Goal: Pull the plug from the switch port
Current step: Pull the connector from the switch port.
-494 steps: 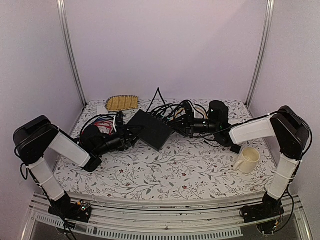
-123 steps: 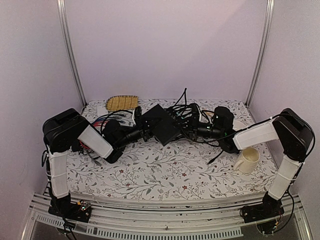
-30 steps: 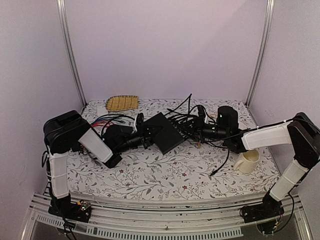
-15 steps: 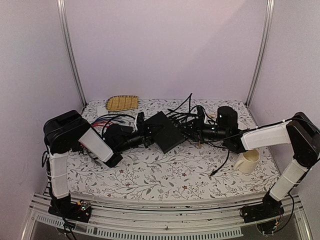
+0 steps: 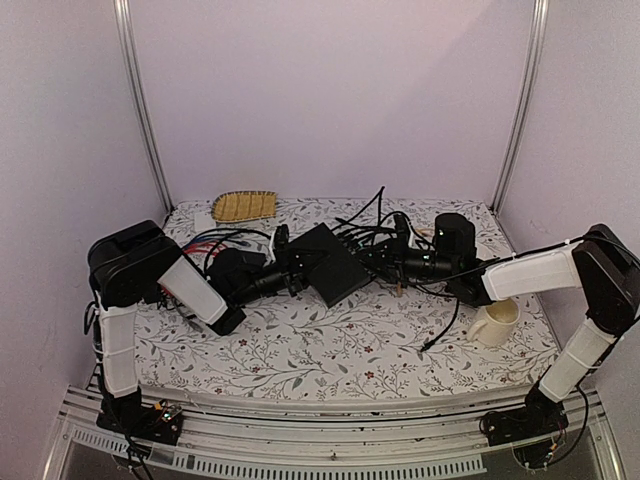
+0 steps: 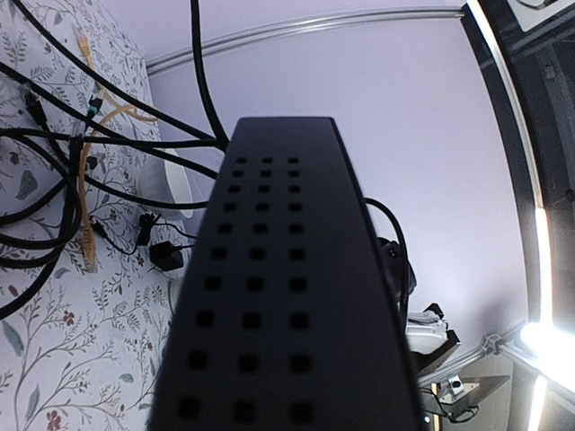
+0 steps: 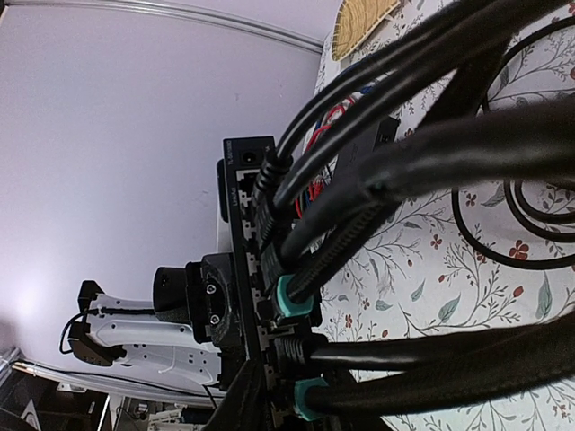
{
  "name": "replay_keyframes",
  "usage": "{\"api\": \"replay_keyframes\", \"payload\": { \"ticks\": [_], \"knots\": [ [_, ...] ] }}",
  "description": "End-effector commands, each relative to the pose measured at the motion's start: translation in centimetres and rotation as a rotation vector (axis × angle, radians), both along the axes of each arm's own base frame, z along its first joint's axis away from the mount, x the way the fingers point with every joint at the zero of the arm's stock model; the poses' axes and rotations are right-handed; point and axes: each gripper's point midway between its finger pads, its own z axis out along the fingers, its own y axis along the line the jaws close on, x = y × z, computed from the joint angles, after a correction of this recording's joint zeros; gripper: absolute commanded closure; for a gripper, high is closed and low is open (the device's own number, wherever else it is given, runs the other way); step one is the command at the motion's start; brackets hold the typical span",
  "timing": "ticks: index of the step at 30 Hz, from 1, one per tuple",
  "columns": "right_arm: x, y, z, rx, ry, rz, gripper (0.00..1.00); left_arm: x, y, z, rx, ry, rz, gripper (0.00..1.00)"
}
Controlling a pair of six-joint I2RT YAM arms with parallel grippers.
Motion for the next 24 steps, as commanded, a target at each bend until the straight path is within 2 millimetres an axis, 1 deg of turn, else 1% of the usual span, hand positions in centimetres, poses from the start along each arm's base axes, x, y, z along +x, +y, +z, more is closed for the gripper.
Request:
{"api": "replay_keyframes", "payload": {
  "ticks": [1,16,18,21,24],
  "knots": [
    [-0.3,-0.1,0.0,0.013,-0.002,0.013,0.78,-1.3,0.9,7.4,-0.214,-0.222,0.014,1.00],
    [-0.3,-0.2,-0.9,-0.021,0.011,0.010,0.80,-0.4,1.0,7.1,-0.211,-0.203,0.045,1.00],
    [-0.3,-0.2,-1.0,-0.023,0.015,0.008,0.85,-0.2,1.0,7.0,-0.210,-0.197,0.053,1.00],
    [-0.3,-0.1,-1.1,-0.023,0.019,0.011,0.88,0.1,1.2,7.0,-0.216,-0.189,0.070,1.00],
    [-0.2,0.0,-1.2,-0.025,0.027,0.013,0.96,0.2,1.3,7.1,-0.222,-0.183,0.084,1.00]
  ]
}}
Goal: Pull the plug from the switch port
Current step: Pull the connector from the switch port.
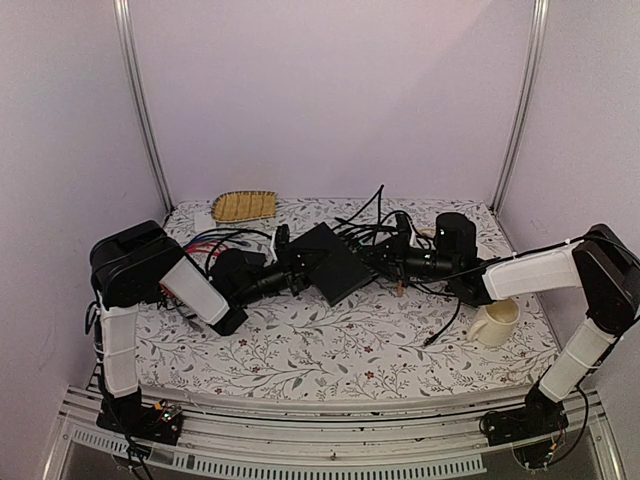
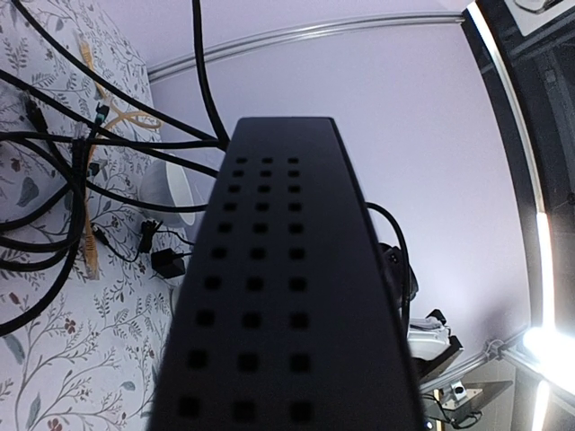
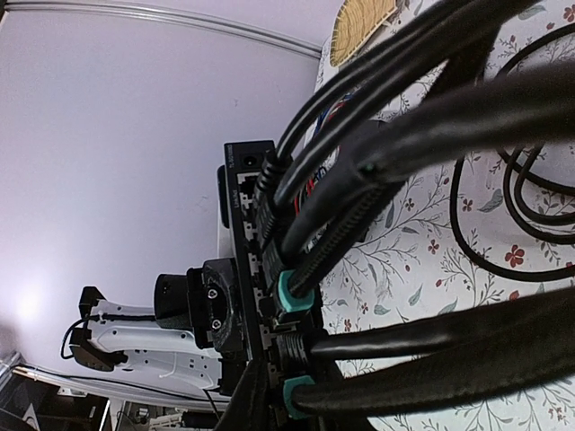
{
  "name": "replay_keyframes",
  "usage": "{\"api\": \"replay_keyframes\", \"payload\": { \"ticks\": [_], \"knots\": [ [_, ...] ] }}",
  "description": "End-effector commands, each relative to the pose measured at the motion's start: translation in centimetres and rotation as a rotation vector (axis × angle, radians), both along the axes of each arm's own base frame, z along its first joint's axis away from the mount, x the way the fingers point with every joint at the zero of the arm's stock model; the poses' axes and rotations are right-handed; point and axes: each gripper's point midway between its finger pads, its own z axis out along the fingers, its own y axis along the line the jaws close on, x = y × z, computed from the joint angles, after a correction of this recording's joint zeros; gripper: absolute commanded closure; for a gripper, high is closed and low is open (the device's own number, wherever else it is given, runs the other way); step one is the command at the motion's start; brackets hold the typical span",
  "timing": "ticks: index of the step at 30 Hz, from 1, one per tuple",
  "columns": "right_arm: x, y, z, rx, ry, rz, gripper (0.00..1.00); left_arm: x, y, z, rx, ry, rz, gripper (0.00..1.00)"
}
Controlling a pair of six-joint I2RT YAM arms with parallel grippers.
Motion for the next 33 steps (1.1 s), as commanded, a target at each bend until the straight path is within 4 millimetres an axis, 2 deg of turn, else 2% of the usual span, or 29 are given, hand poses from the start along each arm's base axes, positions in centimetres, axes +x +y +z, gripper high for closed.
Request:
{"api": "replay_keyframes", "payload": {
  "ticks": [1,14,24,33],
  "knots": [
    [-0.3,0.1,-1.2,-0.026,0.027,0.018,0.97,-0.2,1.4,7.2,-0.214,-0.191,0.063,1.00],
    [0.8,-0.1,-0.8,-0.063,0.005,-0.015,0.99,-0.2,2.3,6.7,-0.218,-0.164,0.105,1.00],
    [3.6,-3.1,0.3,-0.072,-0.040,-0.126,0.99,-0.4,2.8,6.0,-0.227,-0.140,0.114,1.00],
    [5.5,-4.7,1.0,-0.077,-0.073,-0.191,0.99,-0.6,3.0,5.7,-0.223,-0.136,0.107,1.00]
  ]
}}
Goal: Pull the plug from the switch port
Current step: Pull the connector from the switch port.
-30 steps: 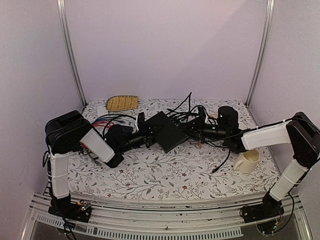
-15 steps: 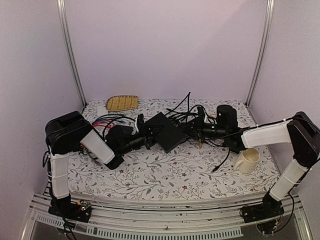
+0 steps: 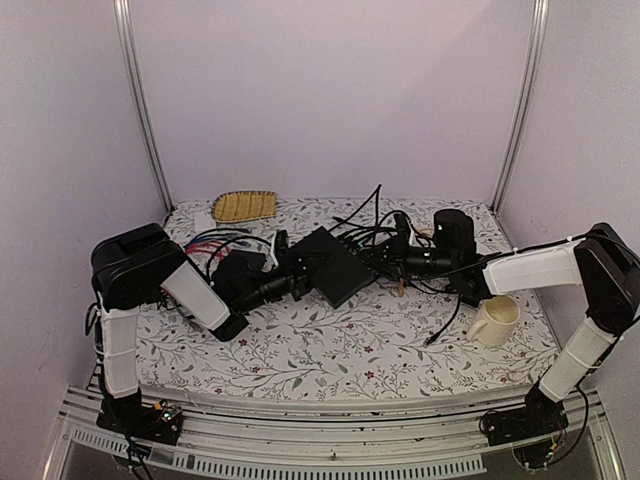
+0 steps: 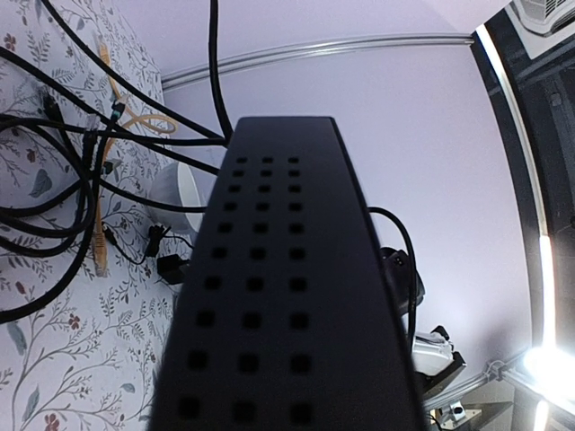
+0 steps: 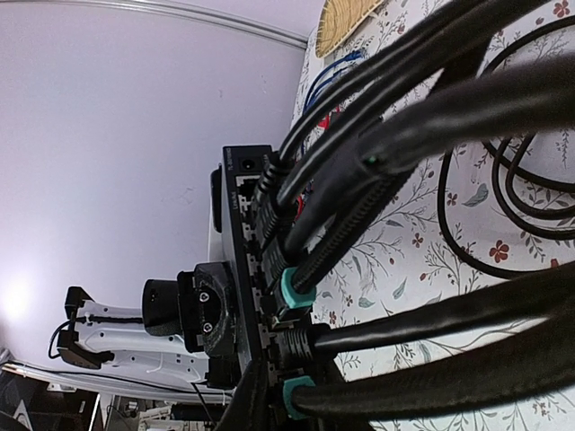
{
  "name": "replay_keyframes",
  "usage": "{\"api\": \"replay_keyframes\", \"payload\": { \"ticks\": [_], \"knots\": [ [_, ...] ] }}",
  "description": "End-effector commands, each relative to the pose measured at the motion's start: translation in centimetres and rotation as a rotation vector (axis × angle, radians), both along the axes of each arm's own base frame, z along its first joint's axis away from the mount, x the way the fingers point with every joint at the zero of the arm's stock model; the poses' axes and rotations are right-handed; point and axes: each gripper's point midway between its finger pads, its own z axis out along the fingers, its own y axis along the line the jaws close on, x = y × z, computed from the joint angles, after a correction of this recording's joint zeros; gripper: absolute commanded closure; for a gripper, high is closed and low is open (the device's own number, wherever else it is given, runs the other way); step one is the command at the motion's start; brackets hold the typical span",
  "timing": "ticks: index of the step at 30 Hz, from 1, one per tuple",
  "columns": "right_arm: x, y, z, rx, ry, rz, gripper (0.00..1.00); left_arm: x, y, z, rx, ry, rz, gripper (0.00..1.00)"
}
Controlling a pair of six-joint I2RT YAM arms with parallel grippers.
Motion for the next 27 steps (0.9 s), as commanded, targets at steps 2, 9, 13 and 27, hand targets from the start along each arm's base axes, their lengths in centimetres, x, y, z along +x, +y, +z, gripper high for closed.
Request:
{"api": "replay_keyframes", "payload": {
  "ticks": [2,9,13,27],
  "knots": [
    [4.5,-4.0,1.6,-0.020,-0.082,-0.182,0.99,-0.7,3.0,6.5,-0.208,-0.194,0.055,1.00],
    [5.9,-5.5,2.0,-0.020,-0.097,-0.220,0.99,-0.6,3.1,6.3,-0.207,-0.191,0.053,1.00],
    [6.7,-6.8,2.3,-0.018,-0.105,-0.248,0.99,-0.6,3.0,6.1,-0.205,-0.187,0.048,1.00],
    [6.9,-7.5,2.6,-0.036,-0.128,-0.253,0.99,-0.1,2.9,5.9,-0.200,-0.183,0.054,1.00]
  ]
}}
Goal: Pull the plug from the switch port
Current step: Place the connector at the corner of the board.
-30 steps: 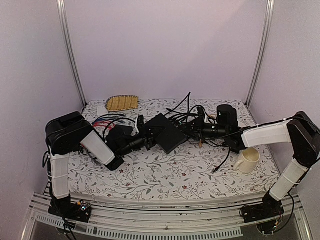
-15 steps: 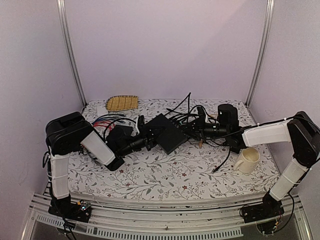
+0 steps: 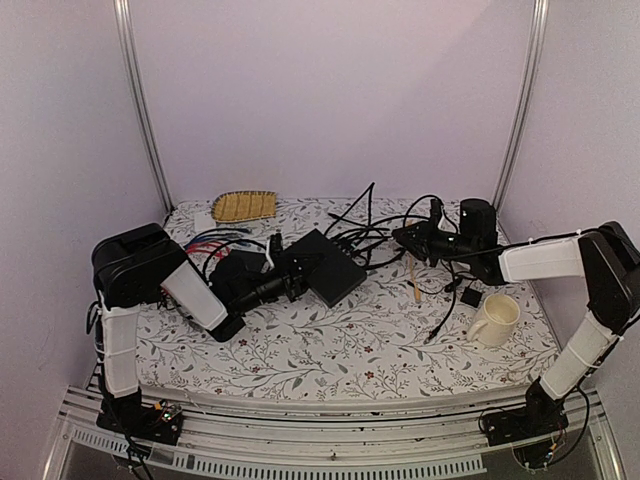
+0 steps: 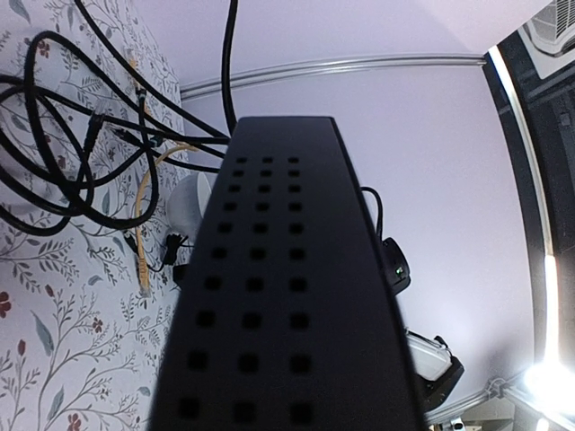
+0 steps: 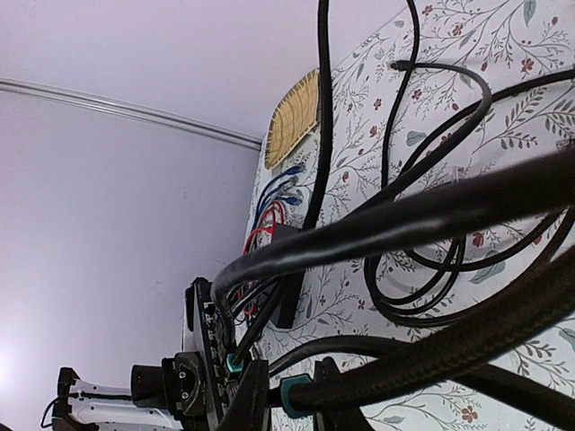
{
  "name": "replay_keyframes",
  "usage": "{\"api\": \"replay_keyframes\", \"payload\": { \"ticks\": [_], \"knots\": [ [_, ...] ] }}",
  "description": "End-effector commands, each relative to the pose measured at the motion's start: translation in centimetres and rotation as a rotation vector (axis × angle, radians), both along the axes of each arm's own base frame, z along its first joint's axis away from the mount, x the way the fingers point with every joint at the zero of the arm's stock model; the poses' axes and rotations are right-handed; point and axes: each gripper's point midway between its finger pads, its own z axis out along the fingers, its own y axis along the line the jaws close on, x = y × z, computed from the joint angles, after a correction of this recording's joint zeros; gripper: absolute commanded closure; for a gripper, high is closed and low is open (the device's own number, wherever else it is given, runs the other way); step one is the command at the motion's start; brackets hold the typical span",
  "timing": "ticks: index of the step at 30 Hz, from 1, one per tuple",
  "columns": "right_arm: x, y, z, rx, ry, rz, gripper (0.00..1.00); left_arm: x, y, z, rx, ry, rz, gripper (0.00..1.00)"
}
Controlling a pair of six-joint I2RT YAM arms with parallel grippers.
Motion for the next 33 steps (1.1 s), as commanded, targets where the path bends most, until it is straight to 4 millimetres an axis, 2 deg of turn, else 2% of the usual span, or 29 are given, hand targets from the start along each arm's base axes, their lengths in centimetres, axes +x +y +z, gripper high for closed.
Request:
{"api": "replay_keyframes", "payload": {
  "ticks": [1,8,13,19,28,33],
  "knots": [
    [0.2,-0.1,2.7,-0.003,-0.082,-0.008,0.99,-0.9,1.9,7.0,-0.203,-0.225,0.027,1.00],
    [-1.4,0.4,3.9,-0.025,-0.098,0.070,0.99,-0.4,2.5,6.4,-0.177,-0.209,0.059,1.00],
    [-3.9,1.3,4.6,-0.013,-0.090,0.201,0.99,0.1,2.8,6.0,-0.164,-0.195,0.079,1.00],
    [-6.4,1.0,7.3,-0.012,-0.134,0.262,0.99,0.9,2.5,5.3,-0.138,-0.178,0.089,1.00],
    [-7.0,0.5,11.5,-0.041,-0.203,0.257,0.99,1.9,2.5,3.9,-0.104,-0.130,0.123,1.00],
    [-6.1,-0.5,11.9,-0.114,-0.219,0.192,0.99,1.9,2.8,3.6,-0.097,-0.118,0.138,1.00]
  ]
}}
